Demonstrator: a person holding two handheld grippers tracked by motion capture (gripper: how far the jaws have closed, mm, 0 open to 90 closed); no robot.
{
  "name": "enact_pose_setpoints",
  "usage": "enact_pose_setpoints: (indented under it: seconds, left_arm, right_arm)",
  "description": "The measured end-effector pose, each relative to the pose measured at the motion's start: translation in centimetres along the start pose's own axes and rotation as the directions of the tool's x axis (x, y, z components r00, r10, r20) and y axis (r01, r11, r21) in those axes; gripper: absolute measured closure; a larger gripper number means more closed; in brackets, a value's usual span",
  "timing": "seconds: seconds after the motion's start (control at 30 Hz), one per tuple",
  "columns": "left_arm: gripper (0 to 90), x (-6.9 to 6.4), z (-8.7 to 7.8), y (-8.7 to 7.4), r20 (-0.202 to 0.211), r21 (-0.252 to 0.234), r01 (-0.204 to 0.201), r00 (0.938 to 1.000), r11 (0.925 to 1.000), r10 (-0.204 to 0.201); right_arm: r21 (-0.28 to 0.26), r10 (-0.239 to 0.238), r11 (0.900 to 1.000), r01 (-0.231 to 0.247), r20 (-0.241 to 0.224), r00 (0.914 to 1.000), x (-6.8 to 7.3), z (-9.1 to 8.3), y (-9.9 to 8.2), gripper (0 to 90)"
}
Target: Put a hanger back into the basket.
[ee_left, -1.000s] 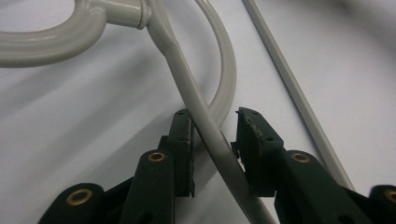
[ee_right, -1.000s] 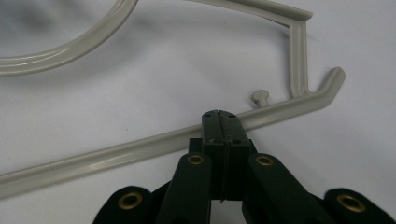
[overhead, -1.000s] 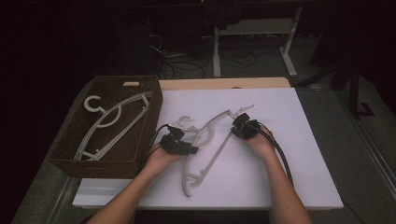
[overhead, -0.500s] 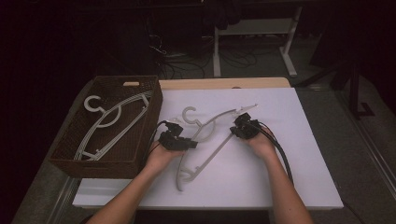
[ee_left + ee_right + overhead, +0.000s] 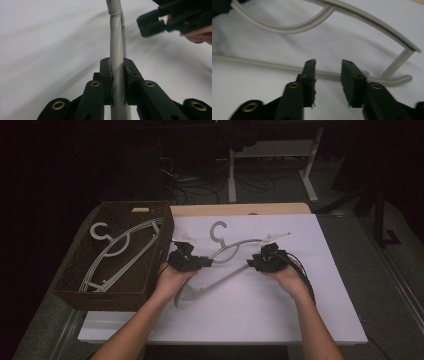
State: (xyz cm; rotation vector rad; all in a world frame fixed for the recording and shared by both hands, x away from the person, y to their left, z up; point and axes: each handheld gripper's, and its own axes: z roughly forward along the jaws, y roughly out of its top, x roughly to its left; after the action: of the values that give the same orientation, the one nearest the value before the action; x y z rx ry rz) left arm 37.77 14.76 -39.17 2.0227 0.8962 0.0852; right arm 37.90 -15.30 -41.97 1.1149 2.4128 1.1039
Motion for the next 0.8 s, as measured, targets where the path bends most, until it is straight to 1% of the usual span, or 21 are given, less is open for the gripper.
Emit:
enact_pose_setpoints:
  seconds: [0.03, 0.1, 0.2, 0.3, 0.33, 0.37, 0.4, 0.47, 0.6, 0.7, 0.8]
  left_arm:
    - [79.6, 0.0, -0.2, 0.2, -0.002, -0.001, -0.003, 1.0000, 1.0000, 0.003]
    - [79.6, -0.2, -0.6, 1.0, -0.005, -0.015, -0.006, 1.0000, 0.9999, 0.006]
    - [79.7, -0.4, -1.3, 2.1, -0.019, -0.019, -0.027, 0.9995, 0.9995, 0.026]
    - [79.7, -0.5, -2.2, 3.2, -0.030, -0.025, -0.048, 0.9984, 0.9985, 0.047]
    - [79.7, -0.5, -2.2, 3.2, -0.030, -0.025, -0.048, 0.9984, 0.9985, 0.047]
    - [79.7, -0.5, -3.1, 4.0, -0.035, -0.034, -0.056, 0.9979, 0.9978, 0.055]
    - [79.7, -0.4, -3.6, 4.3, -0.039, -0.036, -0.065, 0.9972, 0.9972, 0.064]
    - [79.7, -0.3, -4.6, 5.0, -0.050, -0.048, -0.072, 0.9963, 0.9962, 0.070]
    - [79.7, 0.5, -7.3, 6.0, -0.055, -0.073, -0.070, 0.9963, 0.9948, 0.066]
    - [79.6, 1.1, -9.6, 6.6, -0.072, -0.087, -0.083, 0.9944, 0.9927, 0.077]
    - [79.6, 1.9, -12.0, 7.0, -0.085, -0.105, -0.083, 0.9937, 0.9910, 0.074]
  right_arm:
    - [0.003, -0.005, 1.0000, 0.005, -0.004, 1.0000, 0.1, -0.3, -0.2, 56.8]
    - [0.002, 0.001, 1.0000, -0.001, -0.018, 0.9998, 0.2, -0.7, -0.5, 51.8]
    - [-0.016, 0.018, 0.9997, -0.018, -0.016, 0.9997, 0.2, -1.3, -0.9, 43.7]
    - [-0.032, 0.026, 0.9991, -0.027, -0.024, 0.9994, 0.2, -1.8, -1.3, 37.4]
    - [-0.032, 0.026, 0.9991, -0.027, -0.024, 0.9994, 0.2, -1.8, -1.3, 37.4]
    - [-0.037, 0.034, 0.9987, -0.035, -0.027, 0.9991, 0.3, -2.0, -1.5, 35.8]
    - [-0.049, 0.033, 0.9982, -0.035, -0.037, 0.9988, 0.4, -2.3, -2.0, 31.8]
    - [-0.051, 0.034, 0.9980, -0.036, -0.041, 0.9986, 0.6, -2.7, -2.5, 29.1]
    - [-0.065, 0.046, 0.9967, -0.049, -0.054, 0.9975, 1.2, -3.4, -3.6, 24.8]
    - [-0.060, 0.037, 0.9974, -0.039, -0.042, 0.9985, 1.6, -3.8, -4.5, 20.1]
    - [-0.053, 0.032, 0.9981, -0.033, -0.034, 0.9989, 1.9, -4.0, -5.2, 16.4]
